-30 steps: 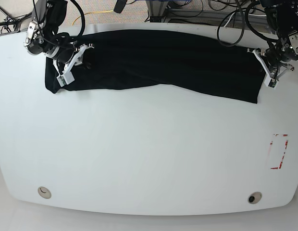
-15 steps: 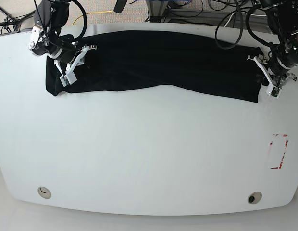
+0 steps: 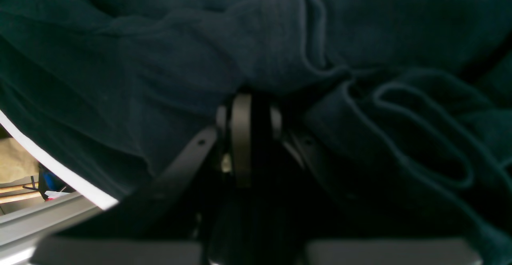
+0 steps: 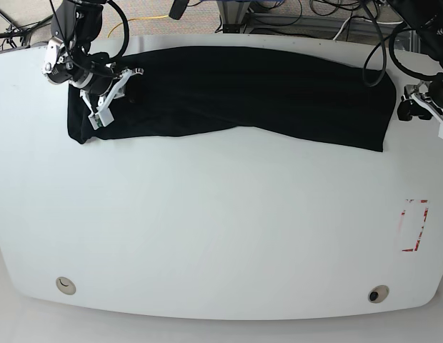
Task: Fold the T-shirt properly
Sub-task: 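Grasp the strip's end with the right gripper and release the left gripper, then move the left gripper to the strip's middle and grasp it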
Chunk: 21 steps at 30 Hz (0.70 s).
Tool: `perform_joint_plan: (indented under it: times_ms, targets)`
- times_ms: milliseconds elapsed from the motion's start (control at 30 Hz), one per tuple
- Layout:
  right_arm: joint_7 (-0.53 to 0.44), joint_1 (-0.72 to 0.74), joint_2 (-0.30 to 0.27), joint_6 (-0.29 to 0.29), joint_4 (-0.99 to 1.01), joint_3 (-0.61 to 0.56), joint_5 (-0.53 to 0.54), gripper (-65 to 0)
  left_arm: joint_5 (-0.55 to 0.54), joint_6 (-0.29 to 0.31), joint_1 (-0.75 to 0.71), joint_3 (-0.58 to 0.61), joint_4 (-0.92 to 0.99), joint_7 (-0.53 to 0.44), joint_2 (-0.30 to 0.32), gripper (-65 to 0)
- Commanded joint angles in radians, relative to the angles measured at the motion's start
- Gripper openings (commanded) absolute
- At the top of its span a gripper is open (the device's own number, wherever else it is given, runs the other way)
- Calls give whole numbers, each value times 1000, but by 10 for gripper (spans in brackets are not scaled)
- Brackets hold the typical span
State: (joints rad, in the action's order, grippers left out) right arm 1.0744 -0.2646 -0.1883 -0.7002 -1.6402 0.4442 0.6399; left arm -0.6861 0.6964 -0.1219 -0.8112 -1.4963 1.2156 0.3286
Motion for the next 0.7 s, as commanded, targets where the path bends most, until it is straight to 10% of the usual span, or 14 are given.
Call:
perform_joint_plan:
  times_ms: [0,667]
  targets:
    - [10,1,-9,2,-5,6,-25,-593,-83,2,5,28,44,-26,45,-278]
    - [8,3,-9,2,-7,9,-18,-595,-166,2,-52,189,132,-24,42,-272]
